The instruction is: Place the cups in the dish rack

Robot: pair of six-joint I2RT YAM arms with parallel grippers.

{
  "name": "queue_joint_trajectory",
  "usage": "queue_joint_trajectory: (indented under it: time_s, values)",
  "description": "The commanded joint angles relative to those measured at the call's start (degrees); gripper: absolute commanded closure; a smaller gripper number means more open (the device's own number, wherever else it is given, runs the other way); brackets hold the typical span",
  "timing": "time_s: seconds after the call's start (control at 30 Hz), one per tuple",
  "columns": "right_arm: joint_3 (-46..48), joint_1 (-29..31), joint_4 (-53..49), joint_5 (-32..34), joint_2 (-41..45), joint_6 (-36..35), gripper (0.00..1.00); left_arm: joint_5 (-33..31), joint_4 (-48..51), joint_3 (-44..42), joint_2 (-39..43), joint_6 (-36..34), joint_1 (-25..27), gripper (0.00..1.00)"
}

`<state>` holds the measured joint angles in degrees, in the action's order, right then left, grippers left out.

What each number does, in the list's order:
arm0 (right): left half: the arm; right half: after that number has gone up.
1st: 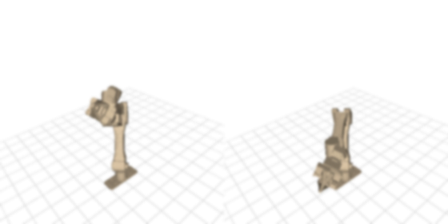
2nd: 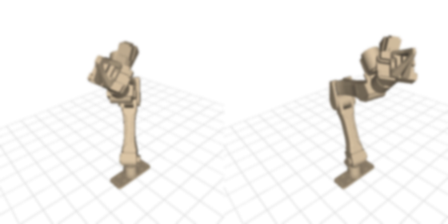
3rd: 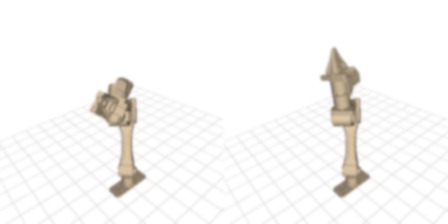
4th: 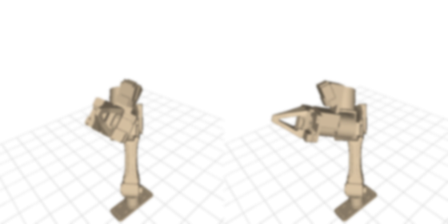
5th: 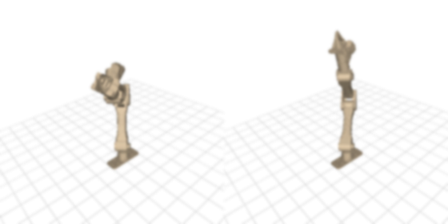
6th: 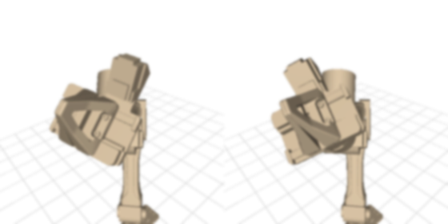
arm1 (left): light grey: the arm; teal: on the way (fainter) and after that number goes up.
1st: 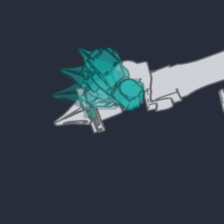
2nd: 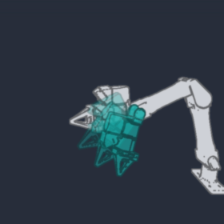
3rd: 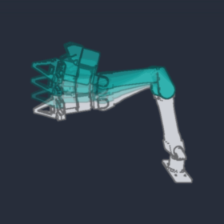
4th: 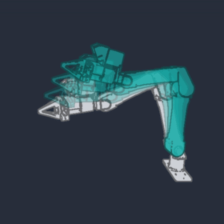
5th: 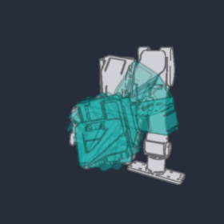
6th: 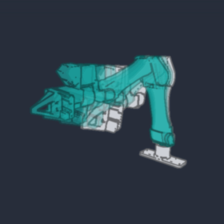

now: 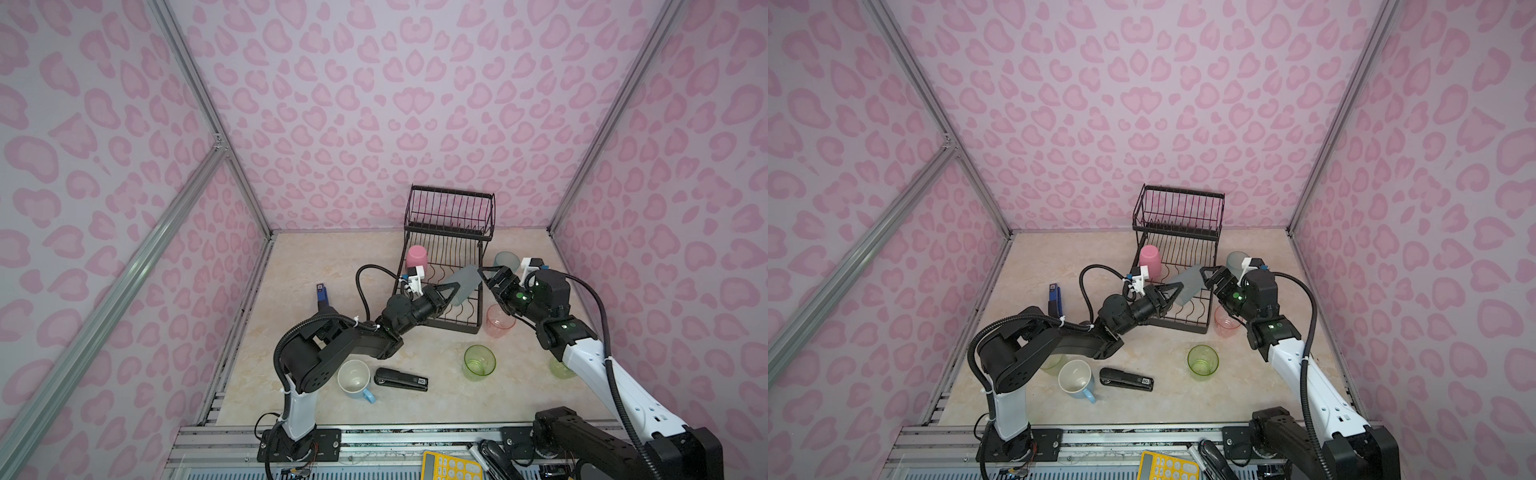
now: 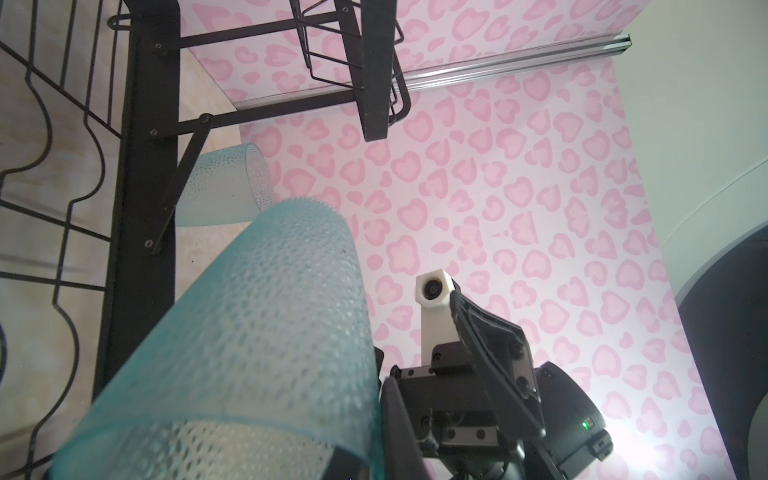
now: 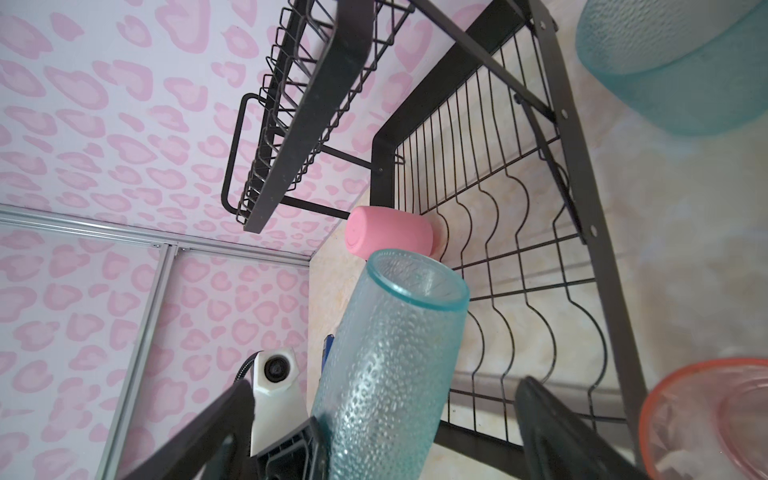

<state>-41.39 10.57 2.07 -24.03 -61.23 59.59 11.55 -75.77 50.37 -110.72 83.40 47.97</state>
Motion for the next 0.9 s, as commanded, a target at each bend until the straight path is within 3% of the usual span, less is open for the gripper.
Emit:
queue_joint_trajectory:
  time_s: [0.0, 0.43, 0.87]
  values:
    - [-0.4, 0.0, 6.4, -2.8, -2.3, 3.3, 0.03, 1.0, -5.5, -0.1, 0.9, 0.1, -0.2, 0.97]
    - [-0.9, 0.1, 17.0, -7.1, -12.5, 8.5, 0.02, 1.6, -5.5, -0.4, 1.9, 0.9, -0.1, 0.97]
    - [-1.3, 0.6, 19.5, -7.3, -16.1, 9.3, 0.08, 0.8, -4.7, 0.1, 1.7, 0.7, 0.0, 0.97]
